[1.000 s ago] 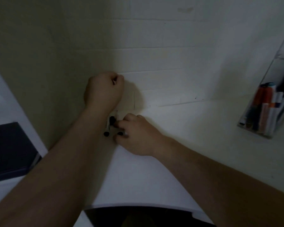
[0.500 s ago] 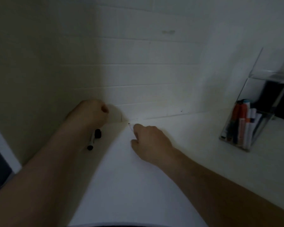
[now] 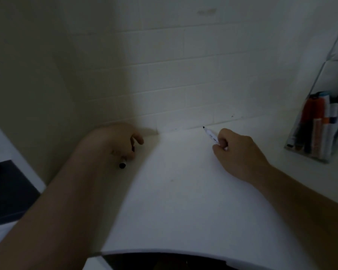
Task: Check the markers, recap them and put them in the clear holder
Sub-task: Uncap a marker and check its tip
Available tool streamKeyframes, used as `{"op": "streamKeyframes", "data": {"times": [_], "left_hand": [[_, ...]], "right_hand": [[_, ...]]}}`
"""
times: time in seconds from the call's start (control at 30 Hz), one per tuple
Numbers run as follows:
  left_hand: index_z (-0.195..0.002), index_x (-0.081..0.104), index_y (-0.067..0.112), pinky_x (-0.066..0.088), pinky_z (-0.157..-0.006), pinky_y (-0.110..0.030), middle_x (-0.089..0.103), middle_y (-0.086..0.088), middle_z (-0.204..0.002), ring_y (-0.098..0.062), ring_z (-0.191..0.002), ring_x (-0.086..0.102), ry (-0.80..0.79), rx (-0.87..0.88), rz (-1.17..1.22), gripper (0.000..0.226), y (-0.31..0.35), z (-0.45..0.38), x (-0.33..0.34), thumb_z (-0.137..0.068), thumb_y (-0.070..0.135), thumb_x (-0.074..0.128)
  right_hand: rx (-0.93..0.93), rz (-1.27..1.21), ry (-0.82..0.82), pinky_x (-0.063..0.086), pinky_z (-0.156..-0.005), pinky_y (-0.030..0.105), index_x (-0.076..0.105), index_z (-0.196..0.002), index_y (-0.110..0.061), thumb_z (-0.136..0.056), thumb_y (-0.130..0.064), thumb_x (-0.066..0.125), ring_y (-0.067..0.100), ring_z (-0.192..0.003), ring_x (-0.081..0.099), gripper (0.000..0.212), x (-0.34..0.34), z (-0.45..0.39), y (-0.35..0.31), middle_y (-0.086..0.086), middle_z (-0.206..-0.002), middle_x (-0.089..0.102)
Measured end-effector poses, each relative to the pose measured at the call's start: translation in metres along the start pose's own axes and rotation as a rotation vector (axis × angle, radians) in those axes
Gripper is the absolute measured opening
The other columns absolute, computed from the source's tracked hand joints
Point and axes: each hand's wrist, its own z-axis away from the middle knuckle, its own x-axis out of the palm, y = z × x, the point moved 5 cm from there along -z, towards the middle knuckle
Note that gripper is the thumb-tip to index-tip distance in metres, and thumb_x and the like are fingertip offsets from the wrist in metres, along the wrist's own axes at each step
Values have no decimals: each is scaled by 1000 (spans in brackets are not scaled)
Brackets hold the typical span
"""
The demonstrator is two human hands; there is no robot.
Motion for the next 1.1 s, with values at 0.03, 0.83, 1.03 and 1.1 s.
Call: {"op": "streamKeyframes", "data": {"times": [0.03, 0.83, 1.03, 1.1], "left_hand": [[-127, 63, 23, 60, -81, -38, 68, 3, -100, -20, -87, 71, -1, 5, 13, 54, 0, -2, 2, -78, 4, 76], [-88, 76, 17, 53, -95, -42, 74, -13, -94, -23, -89, 68, 275, 336, 1271, 25, 103, 0, 46, -76, -6, 79], [-96, 74, 12, 58, -81, -30, 68, -5, -79, -19, -78, 63, 215, 265, 1498, 12, 101, -6, 51, -88, 5, 69], [-101, 75, 13, 56, -76, -25, 65, -3, -80, -15, -76, 61, 197, 274, 1511, 14, 101, -8, 52, -90, 8, 67]], "right_hand": [[5, -11, -3, 49, -59, 39, 37, -73, -19, -85, -26, 60, 26, -61, 52, 28, 0, 0, 0, 2, -63, 55], [8, -342, -22, 49, -79, 36, 58, -117, -29, -103, -22, 47, 23, -86, 63, 19, -9, 2, 4, 2, -87, 67], [-39, -293, 14, 47, -66, 35, 60, -100, -30, -103, -37, 47, 13, -64, 53, 15, -12, 4, -1, 1, -70, 60], [-38, -287, 6, 46, -66, 35, 60, -98, -29, -102, -38, 47, 14, -65, 54, 16, -11, 5, -2, 1, -69, 59]]}}
